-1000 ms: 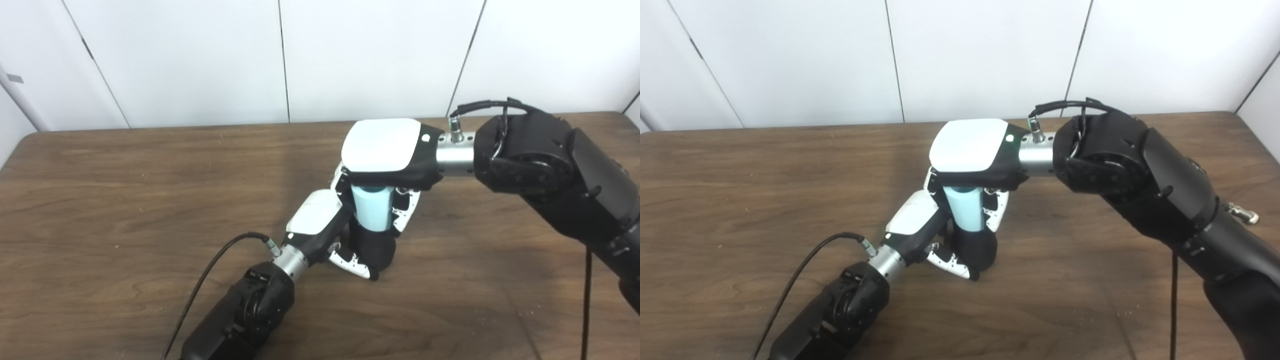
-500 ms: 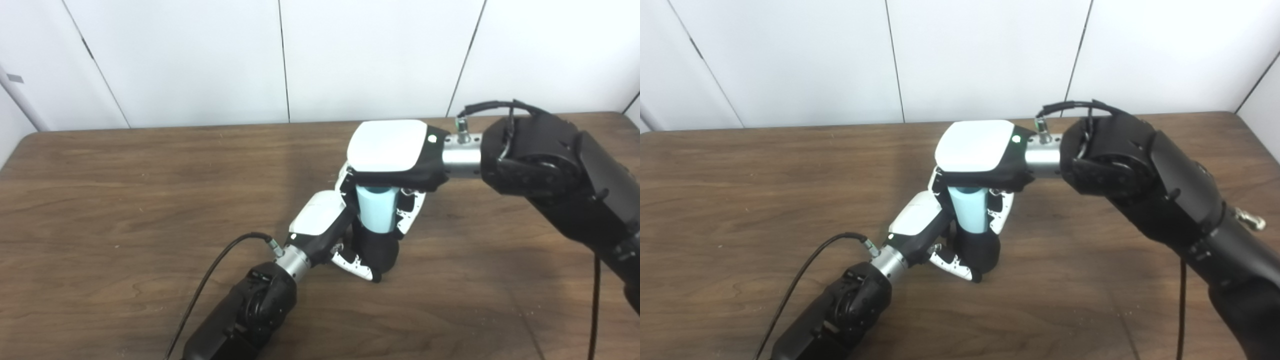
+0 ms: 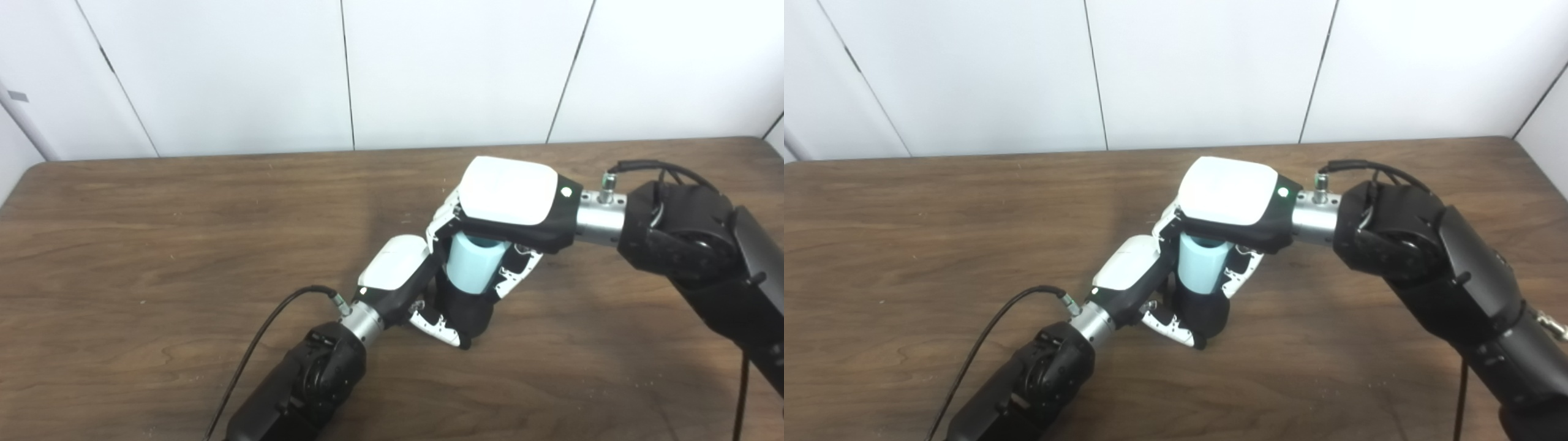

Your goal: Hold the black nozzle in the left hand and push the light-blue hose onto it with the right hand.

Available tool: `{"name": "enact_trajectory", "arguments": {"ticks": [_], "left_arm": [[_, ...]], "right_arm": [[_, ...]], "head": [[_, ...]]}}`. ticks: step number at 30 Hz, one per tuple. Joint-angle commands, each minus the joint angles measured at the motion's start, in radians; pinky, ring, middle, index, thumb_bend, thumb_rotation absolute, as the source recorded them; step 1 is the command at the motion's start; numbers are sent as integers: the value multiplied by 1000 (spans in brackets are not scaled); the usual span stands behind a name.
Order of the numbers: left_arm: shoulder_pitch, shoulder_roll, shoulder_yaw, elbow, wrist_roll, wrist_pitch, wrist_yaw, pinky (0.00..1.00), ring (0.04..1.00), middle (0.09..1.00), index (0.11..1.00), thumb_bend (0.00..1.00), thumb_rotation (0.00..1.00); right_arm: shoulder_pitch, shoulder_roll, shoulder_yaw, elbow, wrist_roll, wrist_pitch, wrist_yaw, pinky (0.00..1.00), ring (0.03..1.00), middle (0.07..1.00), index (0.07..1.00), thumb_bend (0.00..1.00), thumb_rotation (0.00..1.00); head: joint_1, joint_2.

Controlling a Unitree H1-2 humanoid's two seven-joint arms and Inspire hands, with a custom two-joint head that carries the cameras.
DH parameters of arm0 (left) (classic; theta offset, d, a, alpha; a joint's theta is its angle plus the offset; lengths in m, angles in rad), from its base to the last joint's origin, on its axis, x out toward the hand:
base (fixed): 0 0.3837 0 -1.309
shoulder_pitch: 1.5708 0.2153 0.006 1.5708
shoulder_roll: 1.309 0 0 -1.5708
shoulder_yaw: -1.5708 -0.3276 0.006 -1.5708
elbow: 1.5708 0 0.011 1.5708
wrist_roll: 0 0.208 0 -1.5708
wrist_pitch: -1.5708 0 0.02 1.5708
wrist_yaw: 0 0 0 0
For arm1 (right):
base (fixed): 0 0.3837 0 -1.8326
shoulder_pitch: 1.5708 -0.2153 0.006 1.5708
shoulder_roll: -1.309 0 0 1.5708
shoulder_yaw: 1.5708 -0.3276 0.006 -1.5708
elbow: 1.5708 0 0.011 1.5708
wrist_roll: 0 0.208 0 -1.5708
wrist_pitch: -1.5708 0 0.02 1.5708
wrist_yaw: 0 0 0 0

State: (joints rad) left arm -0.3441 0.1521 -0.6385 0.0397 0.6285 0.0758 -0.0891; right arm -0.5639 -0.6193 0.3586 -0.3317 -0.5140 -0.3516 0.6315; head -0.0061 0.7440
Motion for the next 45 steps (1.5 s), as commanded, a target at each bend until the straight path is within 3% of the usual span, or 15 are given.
{"name": "enact_trajectory", "arguments": {"ticks": [1, 14, 15, 16, 17, 20, 22, 26, 37, 45], "left_arm": [[68, 34, -42, 68, 13, 50, -132, 424, 427, 469, 487, 527, 0], [67, 30, -44, 68, 20, 53, -133, 471, 468, 488, 473, 527, 0], [67, 30, -44, 70, 20, 51, -131, 471, 463, 484, 477, 527, 0], [66, 29, -44, 72, 19, 49, -130, 468, 455, 478, 482, 527, 0], [66, 28, -44, 74, 19, 49, -129, 467, 453, 476, 484, 527, 0], [65, 27, -43, 76, 17, 50, -130, 462, 450, 474, 485, 527, 0], [66, 27, -42, 74, 16, 50, -130, 450, 447, 476, 483, 527, 0], [67, 26, -41, 71, 13, 51, -131, 448, 452, 481, 479, 527, 0], [66, 24, -42, 74, 17, 54, -130, 456, 453, 480, 480, 527, 0], [64, 24, -41, 75, 17, 51, -128, 457, 452, 474, 485, 527, 0]], "right_arm": [[6, -37, -25, -2, -34, -25, -2, 323, 414, 514, 537, 495, 0], [-20, -32, -18, 5, -36, -25, 16, 352, 401, 498, 557, 505, 0], [-20, -31, -19, 8, -36, -30, 12, 380, 461, 555, 528, 514, 70], [-20, -30, -20, 11, -39, -37, 6, 416, 522, 621, 623, 761, 140], [-22, -30, -19, 14, -44, -46, 1, 444, 562, 667, 668, 867, 187], [-32, -31, -17, 17, -73, -69, -2, 639, 735, 812, 763, 987, 336], [-43, -33, -15, 17, -90, -82, 4, 764, 827, 888, 805, 999, 436], [-63, -37, -11, 14, -110, -97, 21, 885, 907, 954, 848, 1000, 553], [-89, -52, -23, 25, -65, -113, 17, 945, 939, 969, 882, 1000, 623], [-94, -62, -93, -1, 32, -115, -39, 926, 950, 969, 925, 1000, 655]], "head": [[0, 1], [0, 0], [0, 0], [1, 0], [1, 0], [2, -1], [1, 0], [1, 0], [1, 0], [2, -3]]}}
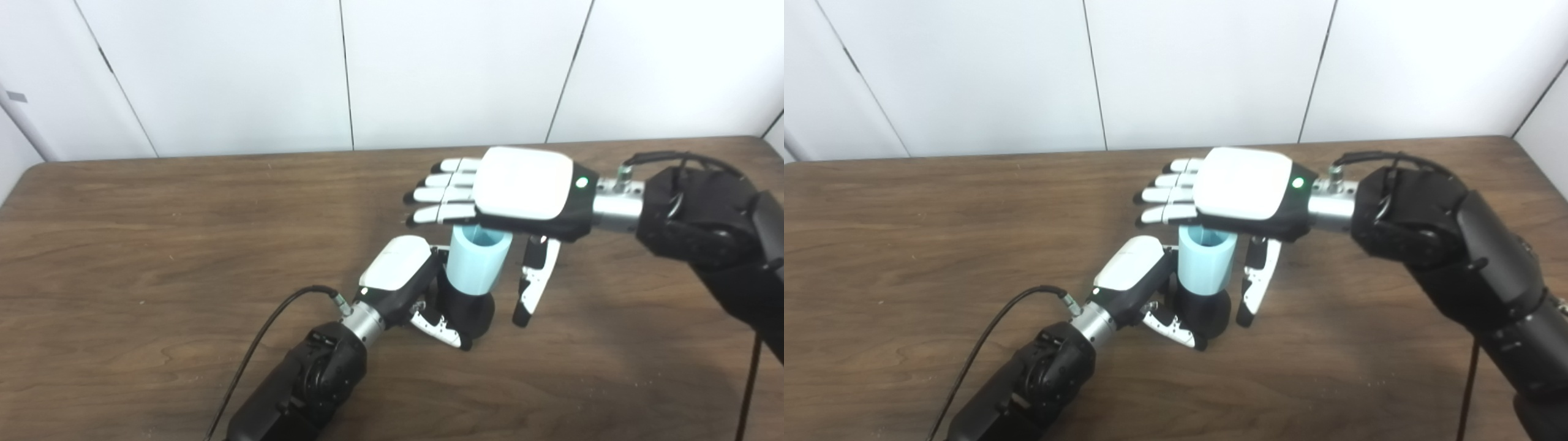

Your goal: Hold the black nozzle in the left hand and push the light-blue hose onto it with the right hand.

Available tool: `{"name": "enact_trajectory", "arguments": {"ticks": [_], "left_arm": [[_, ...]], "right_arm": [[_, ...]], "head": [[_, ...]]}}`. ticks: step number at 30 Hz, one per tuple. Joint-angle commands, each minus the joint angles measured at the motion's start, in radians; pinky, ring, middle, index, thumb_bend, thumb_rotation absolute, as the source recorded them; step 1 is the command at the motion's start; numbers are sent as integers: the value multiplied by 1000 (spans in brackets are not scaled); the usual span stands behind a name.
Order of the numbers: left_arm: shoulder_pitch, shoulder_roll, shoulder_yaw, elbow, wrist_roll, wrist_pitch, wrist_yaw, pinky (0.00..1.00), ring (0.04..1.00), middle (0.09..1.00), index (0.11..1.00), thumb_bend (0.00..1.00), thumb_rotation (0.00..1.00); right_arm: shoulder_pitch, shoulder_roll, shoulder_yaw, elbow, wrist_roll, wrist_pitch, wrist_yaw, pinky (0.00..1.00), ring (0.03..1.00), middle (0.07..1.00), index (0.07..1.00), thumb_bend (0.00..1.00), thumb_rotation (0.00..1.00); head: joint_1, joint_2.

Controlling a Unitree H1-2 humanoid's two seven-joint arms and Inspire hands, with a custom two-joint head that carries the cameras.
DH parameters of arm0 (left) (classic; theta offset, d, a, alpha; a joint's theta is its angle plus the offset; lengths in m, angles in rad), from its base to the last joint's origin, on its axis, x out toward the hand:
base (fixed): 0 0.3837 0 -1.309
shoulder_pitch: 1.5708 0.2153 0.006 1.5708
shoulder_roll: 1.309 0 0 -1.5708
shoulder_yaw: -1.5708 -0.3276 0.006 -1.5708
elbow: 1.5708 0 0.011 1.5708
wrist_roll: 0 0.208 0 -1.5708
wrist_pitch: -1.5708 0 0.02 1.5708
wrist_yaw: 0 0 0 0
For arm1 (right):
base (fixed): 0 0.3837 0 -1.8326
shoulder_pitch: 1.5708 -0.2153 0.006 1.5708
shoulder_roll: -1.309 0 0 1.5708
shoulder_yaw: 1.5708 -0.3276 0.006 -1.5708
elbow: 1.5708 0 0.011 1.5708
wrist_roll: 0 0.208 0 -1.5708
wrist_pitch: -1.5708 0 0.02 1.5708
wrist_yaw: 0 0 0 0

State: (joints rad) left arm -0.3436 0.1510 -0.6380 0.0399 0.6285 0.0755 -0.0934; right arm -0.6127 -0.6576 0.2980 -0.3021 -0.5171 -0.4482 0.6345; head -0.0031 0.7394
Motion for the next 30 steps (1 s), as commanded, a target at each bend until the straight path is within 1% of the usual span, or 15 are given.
{"name": "enact_trajectory", "arguments": {"ticks": [1, 2, 4, 6, 8, 10, 12, 14, 20, 25, 30], "left_arm": [[64, 25, -42, 74, 17, 52, -124, 464, 457, 477, 483, 527, 0], [64, 25, -42, 74, 17, 51, -124, 466, 453, 477, 483, 527, 0], [64, 27, -41, 77, 15, 48, -122, 452, 436, 469, 488, 527, 0], [63, 28, -39, 82, 13, 43, -120, 432, 419, 460, 493, 527, 0], [63, 28, -38, 84, 12, 41, -120, 427, 416, 456, 494, 527, 0], [63, 29, -38, 84, 11, 40, -120, 426, 415, 456, 495, 527, 0], [63, 29, -39, 83, 12, 40, -121, 432, 420, 457, 494, 527, 0], [62, 29, -39, 83, 13, 40, -123, 438, 425, 459, 494, 527, 0], [60, 34, -39, 80, 13, 45, -131, 442, 428, 460, 494, 527, 0], [61, 34, -43, 74, 19, 54, -136, 444, 425, 454, 497, 527, 0], [63, 37, -42, 67, 17, 55, -139, 448, 437, 460, 495, 527, 0]], "right_arm": [[-33, -19, -48, -33, 51, -20, -76, 920, 947, 966, 923, 1000, 654], [-24, -16, -58, -34, 61, -21, -102, 914, 944, 964, 923, 1000, 651], [8, -19, -77, -27, 92, -21, -211, 914, 947, 968, 926, 1000, 645], [32, -29, -80, -15, 116, -22, -302, 931, 958, 979, 932, 1000, 633], [46, -37, -72, -6, 132, -22, -358, 937, 960, 984, 937, 1000, 618], [59, -44, -65, 1, 145, -22, -397, 935, 961, 986, 943, 1000, 601], [71, -52, -61, 3, 162, -22, -413, 937, 963, 987, 951, 1000, 599], [101, -58, -74, -4, 202, -21, -397, 939, 966, 990, 960, 1000, 600], [175, -56, -100, -23, 258, -21, -360, 949, 979, 1000, 990, 1000, 577], [227, -51, -99, -36, 243, -21, -349, 948, 994, 1000, 1000, 1000, 567], [249, -72, -76, -41, 195, -21, -372, 944, 998, 1000, 1000, 1000, 584]], "head": [[-1, 1], [-1, 1], [-1, 2], [-2, 2], [-3, 1], [-2, 0], [-2, 0], [-1, 1], [-1, 0], [0, 1], [0, 1]]}}
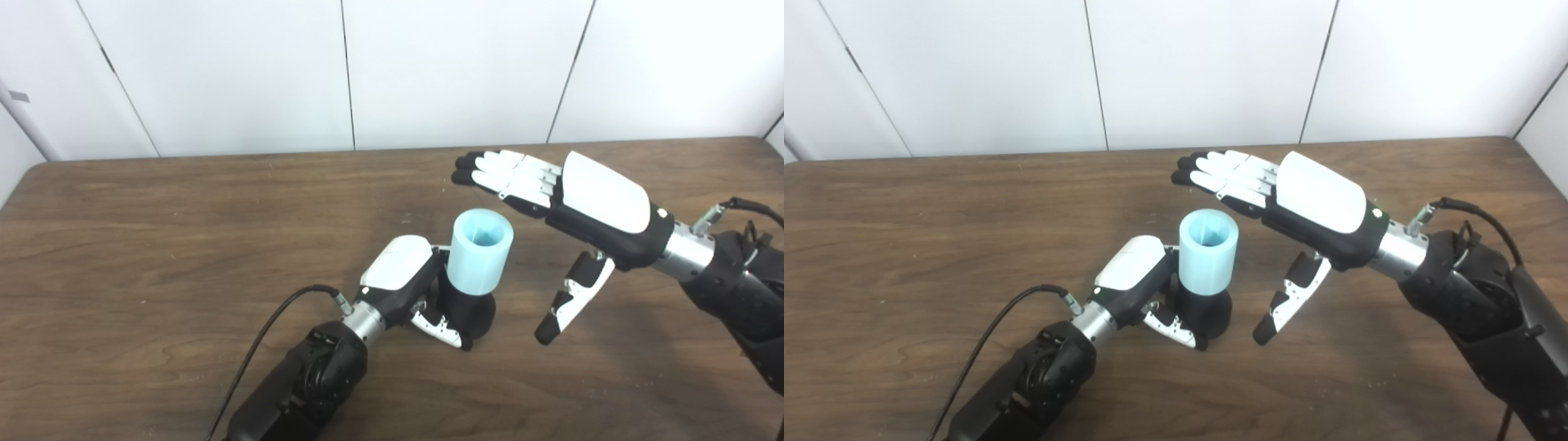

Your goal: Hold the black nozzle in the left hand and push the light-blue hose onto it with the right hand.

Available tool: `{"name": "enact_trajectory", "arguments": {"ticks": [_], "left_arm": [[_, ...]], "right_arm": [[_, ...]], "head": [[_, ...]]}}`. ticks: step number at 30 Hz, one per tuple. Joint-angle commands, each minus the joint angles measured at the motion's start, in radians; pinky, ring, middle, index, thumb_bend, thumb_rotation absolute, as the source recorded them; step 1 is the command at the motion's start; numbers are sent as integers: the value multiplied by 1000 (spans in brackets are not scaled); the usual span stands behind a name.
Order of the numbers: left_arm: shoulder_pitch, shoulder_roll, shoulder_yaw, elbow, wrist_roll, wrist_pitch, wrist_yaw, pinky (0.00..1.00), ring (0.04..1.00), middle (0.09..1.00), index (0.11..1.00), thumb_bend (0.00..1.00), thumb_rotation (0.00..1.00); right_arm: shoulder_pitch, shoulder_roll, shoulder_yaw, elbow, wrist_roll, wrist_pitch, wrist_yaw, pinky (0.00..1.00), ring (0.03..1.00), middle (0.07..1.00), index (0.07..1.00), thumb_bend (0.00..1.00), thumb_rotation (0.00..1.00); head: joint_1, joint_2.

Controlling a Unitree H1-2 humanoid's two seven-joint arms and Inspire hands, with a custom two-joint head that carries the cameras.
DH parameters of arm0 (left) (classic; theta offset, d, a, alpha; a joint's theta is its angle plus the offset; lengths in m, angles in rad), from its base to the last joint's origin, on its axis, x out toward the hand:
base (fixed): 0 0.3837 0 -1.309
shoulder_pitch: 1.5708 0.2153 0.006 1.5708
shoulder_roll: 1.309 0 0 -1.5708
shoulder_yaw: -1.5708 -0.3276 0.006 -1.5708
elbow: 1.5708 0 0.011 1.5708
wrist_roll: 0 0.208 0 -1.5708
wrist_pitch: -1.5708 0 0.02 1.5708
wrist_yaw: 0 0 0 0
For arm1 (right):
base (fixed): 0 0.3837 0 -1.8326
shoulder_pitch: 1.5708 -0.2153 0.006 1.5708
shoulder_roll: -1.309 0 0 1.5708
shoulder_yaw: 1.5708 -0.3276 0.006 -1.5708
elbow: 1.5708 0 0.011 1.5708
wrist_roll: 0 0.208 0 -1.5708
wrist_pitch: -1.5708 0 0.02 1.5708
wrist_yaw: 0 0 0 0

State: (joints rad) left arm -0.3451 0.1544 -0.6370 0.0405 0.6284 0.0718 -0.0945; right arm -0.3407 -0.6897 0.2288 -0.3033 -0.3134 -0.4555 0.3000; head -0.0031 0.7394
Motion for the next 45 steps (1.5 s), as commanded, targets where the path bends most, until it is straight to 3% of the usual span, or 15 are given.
{"name": "enact_trajectory", "arguments": {"ticks": [1, 8, 11, 16, 45], "left_arm": [[64, 34, -43, 66, 17, 58, -137, 449, 438, 462, 494, 527, 0], [62, 31, -43, 77, 17, 55, -134, 437, 425, 459, 495, 527, 0], [62, 30, -44, 75, 17, 57, -135, 473, 468, 481, 480, 527, 0], [64, 30, -44, 68, 18, 60, -136, 474, 460, 480, 481, 527, 0], [65, 29, -40, 73, 9, 52, -132, 437, 421, 454, 497, 527, 0]], "right_arm": [[-22, -46, -2, -40, -17, -14, -42, 945, 998, 1000, 1000, 1000, 591], [-28, -94, 50, -32, -79, -14, -109, 944, 984, 1000, 1000, 1000, 610], [-37, -119, 81, -25, -122, -14, -151, 895, 959, 1000, 1000, 1000, 626], [-46, -146, 118, -23, -167, -14, -194, 876, 961, 1000, 1000, 1000, 635], [-38, -180, 196, -12, -239, -14, -218, 968, 1000, 1000, 1000, 1000, 655]], "head": [[0, 1], [1, -1], [2, -1], [3, 1], [3, 4]]}}
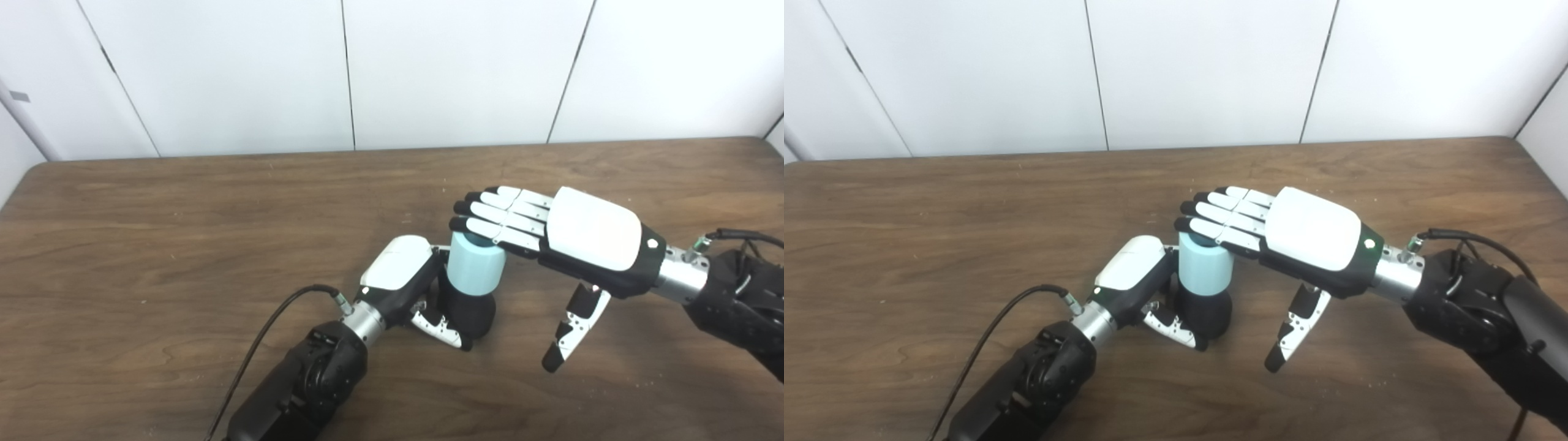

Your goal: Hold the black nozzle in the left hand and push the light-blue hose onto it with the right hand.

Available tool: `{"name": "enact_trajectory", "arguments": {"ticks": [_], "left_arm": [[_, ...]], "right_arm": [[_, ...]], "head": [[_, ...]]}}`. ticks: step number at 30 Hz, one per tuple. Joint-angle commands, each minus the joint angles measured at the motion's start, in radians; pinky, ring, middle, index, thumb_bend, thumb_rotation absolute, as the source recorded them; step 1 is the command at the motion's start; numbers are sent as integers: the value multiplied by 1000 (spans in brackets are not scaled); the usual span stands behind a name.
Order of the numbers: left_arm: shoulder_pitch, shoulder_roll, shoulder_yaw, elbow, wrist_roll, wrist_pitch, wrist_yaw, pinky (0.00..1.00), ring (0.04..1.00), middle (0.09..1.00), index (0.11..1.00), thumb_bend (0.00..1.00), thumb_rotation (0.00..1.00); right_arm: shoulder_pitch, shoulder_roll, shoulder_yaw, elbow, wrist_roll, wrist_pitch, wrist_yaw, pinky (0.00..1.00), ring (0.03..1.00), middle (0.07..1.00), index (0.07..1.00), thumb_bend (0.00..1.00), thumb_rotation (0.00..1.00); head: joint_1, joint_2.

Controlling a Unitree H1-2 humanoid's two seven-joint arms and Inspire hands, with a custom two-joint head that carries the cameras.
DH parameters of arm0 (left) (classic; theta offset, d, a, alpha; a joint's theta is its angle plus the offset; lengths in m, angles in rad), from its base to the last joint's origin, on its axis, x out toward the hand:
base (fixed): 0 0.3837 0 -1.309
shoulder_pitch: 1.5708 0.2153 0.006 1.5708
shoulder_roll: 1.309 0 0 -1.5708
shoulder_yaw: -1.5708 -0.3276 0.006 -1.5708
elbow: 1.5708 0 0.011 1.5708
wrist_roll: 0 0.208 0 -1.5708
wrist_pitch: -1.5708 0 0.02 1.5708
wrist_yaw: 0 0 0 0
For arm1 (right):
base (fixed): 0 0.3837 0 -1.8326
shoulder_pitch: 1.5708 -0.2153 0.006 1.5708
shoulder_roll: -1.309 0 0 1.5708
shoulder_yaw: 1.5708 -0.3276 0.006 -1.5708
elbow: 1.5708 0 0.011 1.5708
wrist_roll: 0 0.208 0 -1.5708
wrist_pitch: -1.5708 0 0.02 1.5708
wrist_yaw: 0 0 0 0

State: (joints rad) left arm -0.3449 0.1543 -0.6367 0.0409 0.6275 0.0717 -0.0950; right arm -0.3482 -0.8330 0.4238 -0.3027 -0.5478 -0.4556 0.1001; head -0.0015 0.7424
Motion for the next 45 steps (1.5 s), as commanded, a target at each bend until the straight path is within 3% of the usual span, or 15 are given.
{"name": "enact_trajectory", "arguments": {"ticks": [1, 23, 45], "left_arm": [[64, 29, -41, 73, 10, 53, -133, 437, 421, 453, 497, 527, 0], [66, 31, -40, 64, 14, 52, -130, 435, 419, 454, 497, 527, 0], [64, 34, -32, 54, 11, 64, -155, 450, 433, 463, 493, 527, 0]], "right_arm": [[-31, -38, 4, -12, -4, -14, -19, 971, 1000, 1000, 1000, 1000, 658], [-51, -64, 74, 17, 34, -14, -45, 1000, 1000, 1000, 1000, 1000, 674], [-49, -66, 84, 33, 63, -14, -29, 1000, 1000, 1000, 1000, 1000, 664]], "head": [[1, 1], [4, 2], [4, 5]]}}
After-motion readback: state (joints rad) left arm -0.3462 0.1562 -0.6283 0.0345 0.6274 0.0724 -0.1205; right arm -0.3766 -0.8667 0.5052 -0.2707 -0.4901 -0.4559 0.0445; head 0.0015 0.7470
